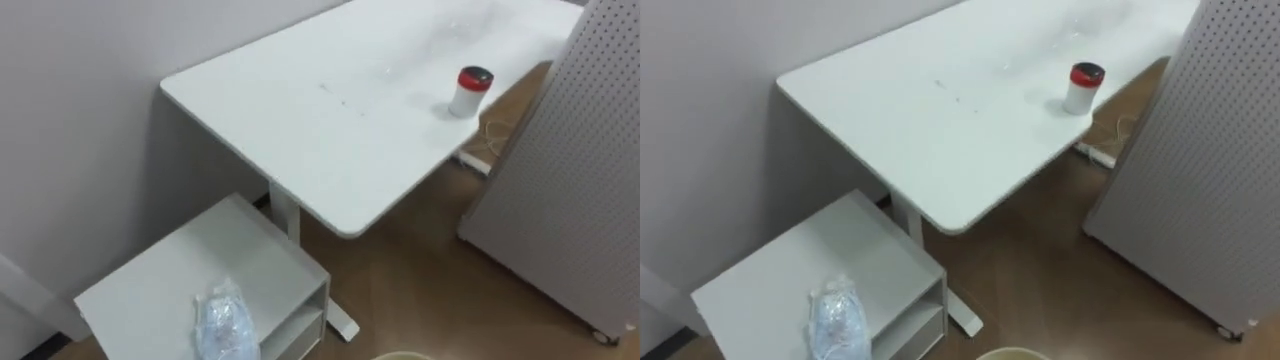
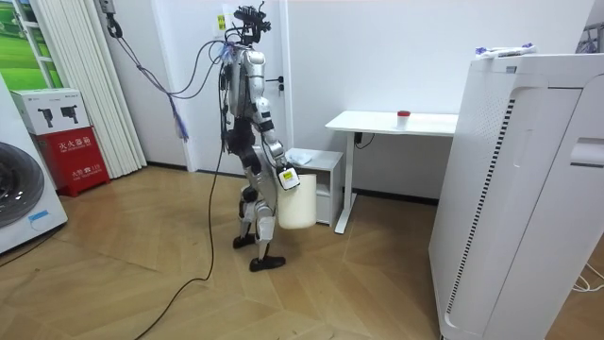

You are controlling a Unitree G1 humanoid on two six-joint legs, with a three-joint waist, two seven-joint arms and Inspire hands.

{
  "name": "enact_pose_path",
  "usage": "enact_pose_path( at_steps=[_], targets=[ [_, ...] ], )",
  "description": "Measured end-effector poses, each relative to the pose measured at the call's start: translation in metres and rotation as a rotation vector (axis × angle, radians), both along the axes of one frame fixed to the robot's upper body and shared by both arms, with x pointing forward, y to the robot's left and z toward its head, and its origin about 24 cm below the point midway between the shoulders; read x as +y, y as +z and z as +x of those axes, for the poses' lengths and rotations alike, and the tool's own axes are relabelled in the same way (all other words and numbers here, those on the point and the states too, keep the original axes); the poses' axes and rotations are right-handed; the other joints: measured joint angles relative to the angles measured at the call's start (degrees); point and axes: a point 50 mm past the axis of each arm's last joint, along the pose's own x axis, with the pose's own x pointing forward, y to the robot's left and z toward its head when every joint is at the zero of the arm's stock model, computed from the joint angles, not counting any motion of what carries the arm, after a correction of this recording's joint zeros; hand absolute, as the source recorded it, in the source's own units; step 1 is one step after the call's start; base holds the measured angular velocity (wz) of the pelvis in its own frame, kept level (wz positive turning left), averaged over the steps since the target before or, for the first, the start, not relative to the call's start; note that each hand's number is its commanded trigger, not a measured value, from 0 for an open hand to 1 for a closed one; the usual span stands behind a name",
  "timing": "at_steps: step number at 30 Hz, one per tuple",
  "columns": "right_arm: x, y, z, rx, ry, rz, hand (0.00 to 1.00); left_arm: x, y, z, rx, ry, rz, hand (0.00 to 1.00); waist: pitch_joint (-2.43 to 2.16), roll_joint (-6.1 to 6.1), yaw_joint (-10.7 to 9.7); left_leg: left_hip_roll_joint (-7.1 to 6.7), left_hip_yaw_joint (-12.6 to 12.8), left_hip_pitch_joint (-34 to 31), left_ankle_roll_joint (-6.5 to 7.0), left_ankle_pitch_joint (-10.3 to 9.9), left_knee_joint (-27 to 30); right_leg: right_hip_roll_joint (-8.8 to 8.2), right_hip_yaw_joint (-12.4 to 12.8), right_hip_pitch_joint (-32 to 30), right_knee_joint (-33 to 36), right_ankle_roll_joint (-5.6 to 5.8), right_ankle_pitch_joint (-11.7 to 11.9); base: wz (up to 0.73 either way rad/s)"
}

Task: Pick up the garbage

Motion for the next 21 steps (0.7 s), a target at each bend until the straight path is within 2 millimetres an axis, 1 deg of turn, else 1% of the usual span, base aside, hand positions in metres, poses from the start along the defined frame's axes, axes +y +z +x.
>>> enact_pose_path(
  at_steps=[1,2,3,4,5,6,7,8,9,10,11,12,13,14,16,17,18,21],
  targets=[
    [0.000,0.001,0.004,-0.007,0.021,-0.008,1.00,-0.002,0.005,0.009,-0.023,-0.014,0.005,0.00,0.11,0.18,-0.14,-0.04,0.06,-0.84,0.01,0.00,0.56,-0.12,0.08,-0.76,0.30,0.00,0.00,-0.14],
    [0.002,0.004,0.013,-0.022,0.064,-0.021,1.00,-0.004,0.014,0.025,-0.072,-0.032,0.008,0.00,0.36,0.55,-0.12,-0.06,0.44,-2.42,0.15,-0.08,1.65,-0.16,0.38,-2.32,0.83,-0.03,0.01,-0.17],
    [0.004,0.008,0.023,-0.039,0.093,-0.029,1.00,-0.005,0.023,0.037,-0.112,-0.029,0.013,0.00,0.76,0.79,-0.20,-0.06,0.91,-3.94,0.55,-0.32,2.84,-0.11,0.75,-4.22,2.21,-0.22,0.10,-0.17],
    [0.005,0.009,0.027,-0.047,0.107,-0.031,1.00,-0.005,0.027,0.043,-0.129,-0.025,0.016,0.00,0.88,0.90,-0.51,0.02,0.94,-5.12,0.59,-0.35,3.71,-0.10,1.05,-5.37,2.89,-0.29,0.11,-0.17],
    [0.007,0.012,0.035,-0.064,0.127,-0.033,1.00,-0.004,0.035,0.053,-0.166,-0.015,0.015,0.00,0.96,0.99,-1.05,0.11,1.06,-7.37,0.71,-0.43,5.05,-0.14,1.65,-7.88,4.37,-0.42,0.17,-0.11],
    [0.009,0.015,0.041,-0.080,0.141,-0.035,1.00,-0.004,0.043,0.062,-0.199,-0.015,0.024,0.00,1.09,1.03,-1.34,0.26,1.34,-9.76,0.86,-0.65,6.23,-0.19,1.84,-10.35,5.81,-0.67,0.33,-0.11],
    [0.010,0.016,0.044,-0.088,0.148,-0.036,1.00,-0.004,0.047,0.067,-0.214,-0.015,0.029,0.00,1.16,0.99,-1.51,0.27,1.39,-10.90,0.85,-0.69,6.95,-0.24,1.89,-11.53,6.45,-0.78,0.40,-0.08],
    [0.012,0.019,0.051,-0.110,0.165,-0.036,1.00,-0.003,0.053,0.073,-0.237,-0.015,0.037,0.00,1.36,1.09,-2.20,0.55,1.30,-13.00,0.81,-0.76,8.51,-0.15,1.80,-13.23,7.27,-1.02,0.55,0.00],
    [0.015,0.023,0.059,-0.134,0.189,-0.038,1.00,0.000,0.060,0.079,-0.259,-0.013,0.051,0.00,1.75,1.19,-2.94,0.91,0.94,-15.04,0.67,-1.08,10.33,0.06,1.49,-14.66,8.00,-1.23,0.67,0.00],
    [0.016,0.024,0.062,-0.141,0.197,-0.037,1.00,0.001,0.063,0.082,-0.272,-0.010,0.058,0.00,1.97,1.11,-3.33,0.91,0.90,-15.87,0.64,-1.10,11.06,0.13,1.46,-15.36,8.21,-1.35,0.69,0.04],
    [0.019,0.026,0.066,-0.158,0.215,-0.038,1.00,0.002,0.070,0.088,-0.294,-0.013,0.075,0.00,2.41,0.96,-4.21,0.98,0.77,-17.60,0.61,-1.07,12.19,0.31,1.49,-16.81,8.65,-1.43,0.67,0.00],
    [0.020,0.030,0.072,-0.177,0.229,-0.040,1.00,0.003,0.076,0.093,-0.317,-0.019,0.091,0.00,2.50,0.87,-4.60,1.15,0.70,-19.40,0.53,-1.01,13.16,0.39,1.47,-18.49,9.22,-1.37,0.69,0.00],
    [0.021,0.031,0.073,-0.185,0.233,-0.041,1.00,0.002,0.078,0.095,-0.327,-0.021,0.093,0.00,2.51,0.88,-4.69,1.33,0.70,-20.16,0.51,-1.00,13.60,0.51,1.46,-19.08,9.30,-1.27,0.77,-0.06],
    [0.022,0.032,0.075,-0.192,0.243,-0.042,1.00,0.001,0.080,0.097,-0.342,-0.029,0.102,0.00,2.53,0.91,-4.86,1.86,0.71,-21.41,0.47,-0.98,14.27,0.92,1.47,-19.98,9.15,-1.41,1.17,-0.08],
    [0.025,0.034,0.079,-0.213,0.264,-0.045,1.00,-0.001,0.084,0.100,-0.371,-0.018,0.103,0.00,2.54,0.91,-5.47,2.19,0.59,-23.29,0.36,-0.93,15.09,1.05,0.84,-21.52,9.17,-1.79,1.62,-0.03],
    [0.028,0.036,0.081,-0.230,0.274,-0.045,1.00,0.000,0.086,0.101,-0.386,0.000,0.106,0.00,2.56,0.91,-5.88,2.57,0.60,-24.55,0.32,-0.91,15.68,1.08,0.29,-22.45,9.19,-2.08,1.93,0.00],
    [0.032,0.036,0.083,-0.245,0.274,-0.036,1.00,0.000,0.088,0.102,-0.396,0.011,0.115,0.00,2.58,0.87,-5.98,3.05,0.73,-25.52,0.27,-0.91,16.29,1.38,0.13,-23.14,9.23,-2.70,2.35,0.00],
    [0.037,0.037,0.084,-0.262,0.268,-0.020,1.00,-0.002,0.090,0.103,-0.412,0.012,0.143,0.00,2.61,0.83,-6.21,3.80,0.68,-27.12,-0.07,-1.35,17.27,2.11,0.06,-24.33,9.23,-2.93,2.46,-0.07]
  ],
)
